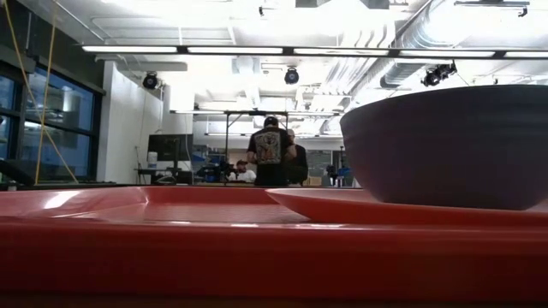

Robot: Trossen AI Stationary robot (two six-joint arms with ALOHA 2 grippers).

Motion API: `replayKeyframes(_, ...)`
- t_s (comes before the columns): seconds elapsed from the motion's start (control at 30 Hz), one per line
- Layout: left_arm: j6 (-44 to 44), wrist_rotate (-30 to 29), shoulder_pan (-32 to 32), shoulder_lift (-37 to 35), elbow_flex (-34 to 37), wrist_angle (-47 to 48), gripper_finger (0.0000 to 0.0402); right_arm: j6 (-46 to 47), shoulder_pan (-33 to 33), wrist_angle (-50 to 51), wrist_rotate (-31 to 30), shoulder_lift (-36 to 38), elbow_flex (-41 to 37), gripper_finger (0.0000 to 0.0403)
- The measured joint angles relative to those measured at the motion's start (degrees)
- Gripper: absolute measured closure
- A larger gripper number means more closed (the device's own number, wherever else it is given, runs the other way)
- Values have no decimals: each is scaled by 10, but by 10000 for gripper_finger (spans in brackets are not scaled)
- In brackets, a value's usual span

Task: Set up tray
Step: Put the blue napkin into the pink serving tray

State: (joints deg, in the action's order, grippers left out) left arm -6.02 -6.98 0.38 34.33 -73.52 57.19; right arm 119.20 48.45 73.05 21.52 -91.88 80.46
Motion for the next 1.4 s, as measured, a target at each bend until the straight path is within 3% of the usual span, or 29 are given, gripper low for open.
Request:
replayKeyframes(0.27,0,0,0,0,0,0,128,31,0,-58,10,-27,-83,222)
replayKeyframes(0.47,2,0,0,0,0,0,128,44,0,-42,24,-66,-92,222)
replayKeyframes(0.77,2,0,0,0,0,0,128,50,-9,-126,-10,-118,-92,222)
replayKeyframes(1.1,2,20,0,0,0,27,128,51,-8,-132,-10,-124,-91,221)
replayKeyframes(1.23,3,20,0,0,0,34,128,47,-8,-115,-13,-124,-69,222)
replayKeyframes(1.4,3,20,0,0,0,34,128,52,3,-13,11,-124,-35,232)
